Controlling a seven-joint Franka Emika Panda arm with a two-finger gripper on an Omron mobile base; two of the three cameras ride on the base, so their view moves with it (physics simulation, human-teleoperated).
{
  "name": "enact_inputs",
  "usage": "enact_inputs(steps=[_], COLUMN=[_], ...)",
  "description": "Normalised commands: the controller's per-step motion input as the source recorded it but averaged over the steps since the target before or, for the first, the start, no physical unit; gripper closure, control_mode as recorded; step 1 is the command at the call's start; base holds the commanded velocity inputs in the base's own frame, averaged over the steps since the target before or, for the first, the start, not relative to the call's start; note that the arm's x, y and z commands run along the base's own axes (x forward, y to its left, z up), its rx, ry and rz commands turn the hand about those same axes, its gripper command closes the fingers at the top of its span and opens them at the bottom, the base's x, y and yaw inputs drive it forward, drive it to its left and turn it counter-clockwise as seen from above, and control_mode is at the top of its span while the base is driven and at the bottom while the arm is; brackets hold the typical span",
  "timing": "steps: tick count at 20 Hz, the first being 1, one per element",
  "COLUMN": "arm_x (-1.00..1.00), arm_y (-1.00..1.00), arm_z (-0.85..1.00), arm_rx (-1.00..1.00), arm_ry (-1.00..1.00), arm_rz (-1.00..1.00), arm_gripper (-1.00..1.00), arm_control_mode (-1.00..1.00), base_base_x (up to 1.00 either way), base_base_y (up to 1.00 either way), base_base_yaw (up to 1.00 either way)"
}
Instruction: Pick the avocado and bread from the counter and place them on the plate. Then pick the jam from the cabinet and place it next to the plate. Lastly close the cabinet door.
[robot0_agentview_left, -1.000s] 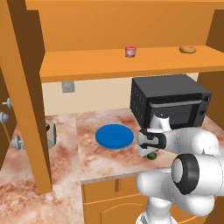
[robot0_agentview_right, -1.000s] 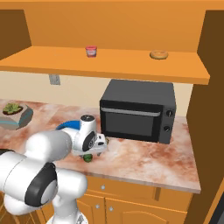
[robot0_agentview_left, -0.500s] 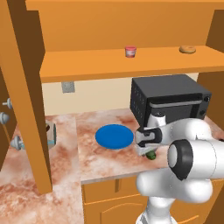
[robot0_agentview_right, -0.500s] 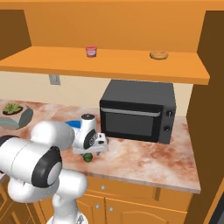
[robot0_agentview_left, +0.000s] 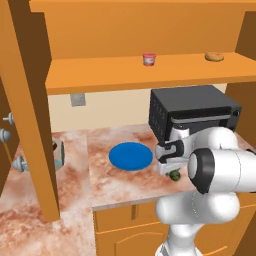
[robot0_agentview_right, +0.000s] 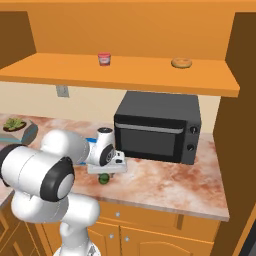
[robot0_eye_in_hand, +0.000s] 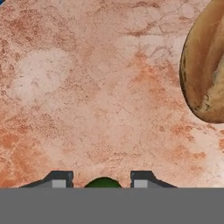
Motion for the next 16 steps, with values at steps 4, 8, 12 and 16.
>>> enact_inputs(steps=[4,8,12,16], arm_x=[-0.34,-0.38,-0.11,0.00], arm_y=[0.06,0.39,0.61,0.52], arm_z=[-0.04,0.27,0.52,0.58], arm_rx=[0.00,0.00,0.00,0.00], arm_ry=[-0.03,-0.16,-0.18,-0.22], arm_rz=[-0.13,-0.11,-0.10,-0.09], arm_gripper=[1.00,1.00,1.00,1.00], arm_control_mode=[-1.00,-1.00,-1.00,-1.00], base_base_x=[0.00,0.00,0.00,0.00], base_base_y=[0.00,0.00,0.00,0.00], base_base_yaw=[0.00,0.00,0.00,0.00])
